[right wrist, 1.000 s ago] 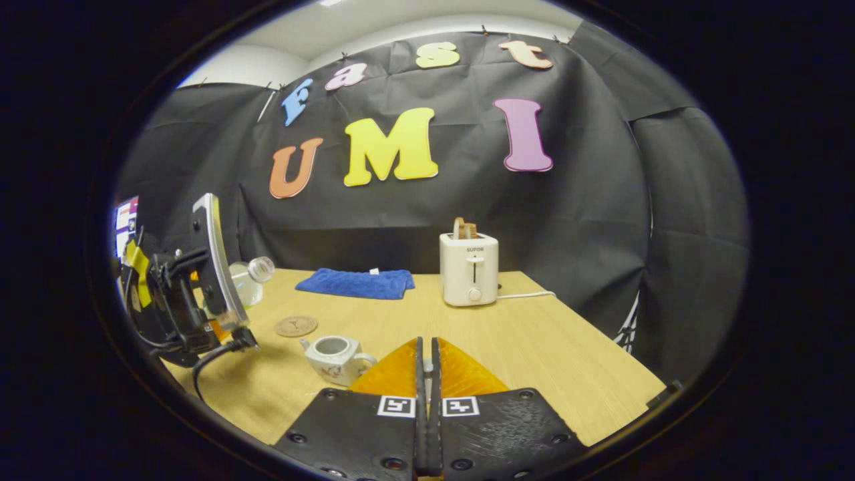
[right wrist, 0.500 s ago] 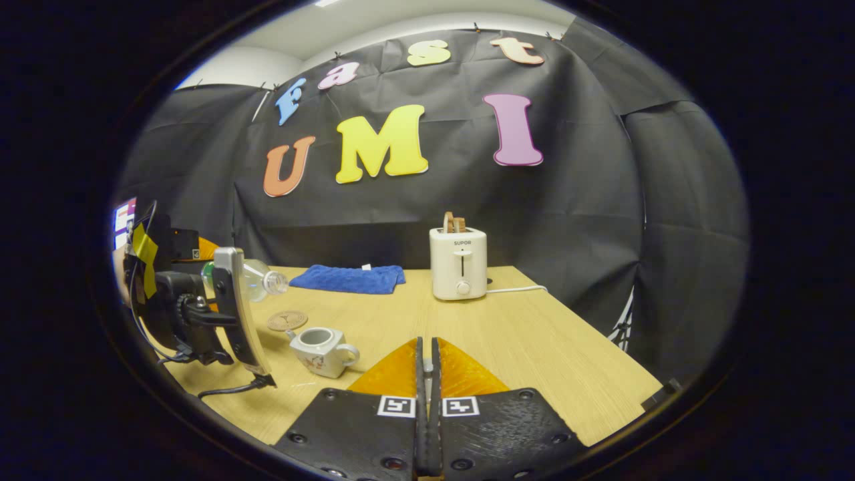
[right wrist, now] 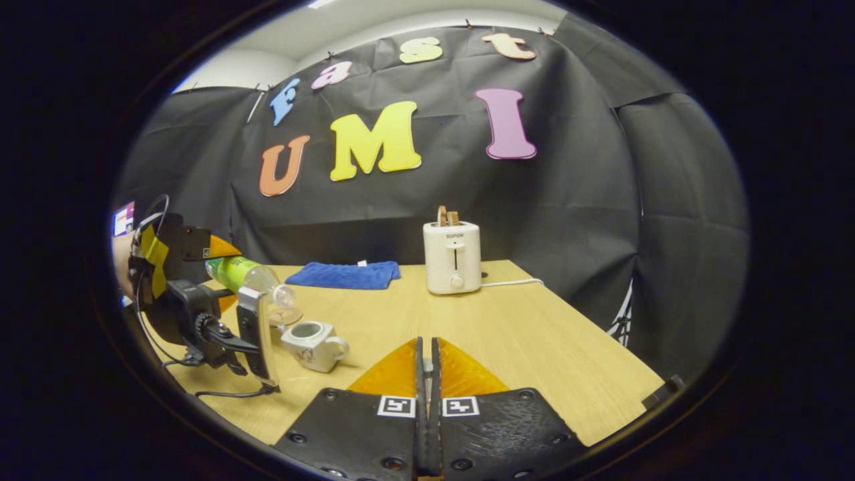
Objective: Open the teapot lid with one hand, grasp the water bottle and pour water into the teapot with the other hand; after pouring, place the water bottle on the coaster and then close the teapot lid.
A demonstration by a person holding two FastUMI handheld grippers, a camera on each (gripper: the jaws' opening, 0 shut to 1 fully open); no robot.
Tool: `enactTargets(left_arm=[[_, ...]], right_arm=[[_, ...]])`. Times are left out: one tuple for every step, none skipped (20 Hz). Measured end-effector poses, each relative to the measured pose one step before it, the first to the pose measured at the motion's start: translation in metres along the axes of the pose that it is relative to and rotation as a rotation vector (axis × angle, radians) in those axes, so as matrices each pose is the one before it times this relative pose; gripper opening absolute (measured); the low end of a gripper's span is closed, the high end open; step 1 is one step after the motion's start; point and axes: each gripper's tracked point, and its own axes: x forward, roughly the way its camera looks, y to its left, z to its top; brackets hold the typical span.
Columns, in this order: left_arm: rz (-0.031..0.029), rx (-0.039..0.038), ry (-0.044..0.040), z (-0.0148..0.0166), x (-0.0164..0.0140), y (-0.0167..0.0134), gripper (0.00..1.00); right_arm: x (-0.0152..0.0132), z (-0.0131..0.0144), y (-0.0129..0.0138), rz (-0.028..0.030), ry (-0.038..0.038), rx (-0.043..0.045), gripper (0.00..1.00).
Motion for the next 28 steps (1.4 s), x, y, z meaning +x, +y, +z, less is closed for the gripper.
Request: enactTargets(left_arm=[[0.00408, 0.01308, -0.00302, 0.00225, 0.00041, 0.00116, 0.74], [0.0038, 0.01476, -0.00051, 0.0005, 0.00049, 0.00239, 0.73], [0.0053, 0.01647, -0.00126, 0.00169, 0.0002, 0.00145, 0.74], [0.00456, 0.01741, 0.00161, 0.00026, -0.00106, 0.00046, 0.74], [0.00413, 0.01748, 0.00167, 0.00096, 0.00025, 0.00099, 0.73], [0.00547, 0.0194, 0.00162, -0.0002, 0.00025, 0.00122, 0.73], [0.0094, 0.02016, -0.00107, -0.00017, 0.0006, 0.0027, 0.74], [0.0091, 0.01881, -0.00179, 0.00108, 0.00101, 0.00338, 0.73], [0.00901, 0.01572, -0.00179, -0.00011, 0.00001, 0.00253, 0.73], [0.00602, 0.0111, 0.00073, -0.00047, 0.00046, 0.00197, 0.73], [0.0019, 0.00642, 0.00132, -0.00038, 0.00037, 0.00039, 0.73], [0.00479, 0.00731, 0.0006, 0.00014, -0.00036, 0.00128, 0.73], [0.00667, 0.00836, 0.00128, 0.00126, -0.00098, 0.00097, 0.73], [0.00685, 0.00989, 0.00222, -0.00066, -0.00106, 0.00244, 0.73], [0.00332, 0.00771, -0.00206, -0.00017, -0.00087, 0.00177, 0.73], [0.00357, 0.00597, 0.00007, 0.00044, 0.00025, 0.00109, 0.73], [0.0047, 0.00846, -0.00164, 0.00028, 0.00005, 0.00195, 0.73], [0.00328, 0.00581, -0.00226, 0.00107, -0.0009, 0.00113, 0.73], [0.00432, 0.00621, 0.00023, 0.00009, 0.00002, 0.00064, 0.74], [0.00361, 0.00595, 0.00146, -0.00151, -0.00059, 0.00111, 0.74], [0.00523, 0.00771, -0.00076, 0.00029, -0.00022, 0.00082, 0.73], [0.0083, 0.01009, 0.0001, -0.00025, -0.00081, 0.00373, 0.73], [0.00641, 0.00818, 0.00087, -0.0011, 0.00029, 0.00284, 0.73], [0.00639, 0.00904, 0.00034, -0.0007, -0.00016, 0.00132, 0.73], [0.00461, 0.01001, 0.00144, -0.00072, 0.00016, 0.00164, 0.74], [0.00409, 0.00789, -0.00026, -0.0005, -0.00044, 0.0025, 0.73], [0.0022, 0.00729, 0.00036, -0.00019, 0.00002, 0.00185, 0.74], [0.00349, 0.0095, -0.00029, -0.00036, 0.00008, 0.00121, 0.73]], right_arm=[[-0.00017, -0.00065, -0.0009, -0.00082, -0.00005, 0.00057, 0.0], [0.00032, 0.00009, -0.00151, -0.00212, 0.00099, 0.00029, 0.0], [-0.00049, -0.00078, -0.00073, -0.0004, 0.00078, 0.00241, 0.0], [0.00033, -0.00041, -0.00023, 0.00031, 0.00115, 0.00156, 0.0], [-0.00044, -0.00069, -0.00064, -0.00038, 0.00062, 0.00041, 0.0], [-0.00055, 0.00014, -0.00001, 0.00047, -0.00051, -0.0006, 0.0], [-0.00033, -0.0003, 0.00017, 0.00096, -0.0002, 0.00002, 0.0], [0.00022, 0.00051, 0.00009, 0.00029, -0.00017, 0.00089, 0.0], [-0.00034, -0.00056, 0.00027, 0.00075, 0.00043, 0.00004, 0.0], [0.00016, 0.00056, -0.00001, -0.00025, -0.00069, 0.00053, 0.0], [-0.00022, -0.00005, 0.0004, 0.00038, 0.00065, -0.00009, 0.0], [-0.00043, 0.00058, -0.00009, 0.00052, -0.00195, -0.00021, 0.0], [-0.00051, -0.00023, -0.00057, -0.00089, -0.00107, -0.00041, 0.0], [-0.00041, 0.00045, -0.00031, 0.00029, -0.001, 0.00049, 0.0], [-0.0002, -0.00023, 0.00043, -0.00023, 0.00115, 0.00018, 0.0], [-0.00018, 0.00002, -0.00082, 0.00025, -0.00094, 0.00003, 0.0], [-0.00002, -0.00001, 0.00019, 0.00025, -0.00093, 0.00128, 0.0], [-0.00044, 0.00075, 0.00072, 0.00088, -0.00038, 0.00053, 0.0], [-0.00047, -0.00036, 0.0002, 0.00177, -0.00019, 0.0008, 0.0], [-0.00005, 0.00067, -0.00001, 0.0007, 0.00025, 0.00051, 0.0], [-0.00008, -0.00059, 0.00013, 0.0008, -0.00058, 0.00068, 0.0], [-0.00073, 0.00031, -0.00011, 0.00027, -0.0001, 0.00054, 0.0], [-0.00054, -0.00019, -0.00041, 0.00017, -0.00121, 0.00065, 0.0], [-0.00002, 0.00065, 0.00035, 0.00034, -0.00011, 0.00051, 0.0], [-0.00039, -0.00017, -0.00006, 0.0003, -0.00001, 0.00139, 0.0], [-0.00007, 0.0008, 0.00016, 0.00124, -0.00067, 0.00037, 0.0], [0.0003, -0.00036, -0.00013, -0.00105, 0.00032, -0.00015, 0.0], [-0.00009, 0.00046, -0.00029, 0.00091, -0.00116, 0.002, 0.0]])
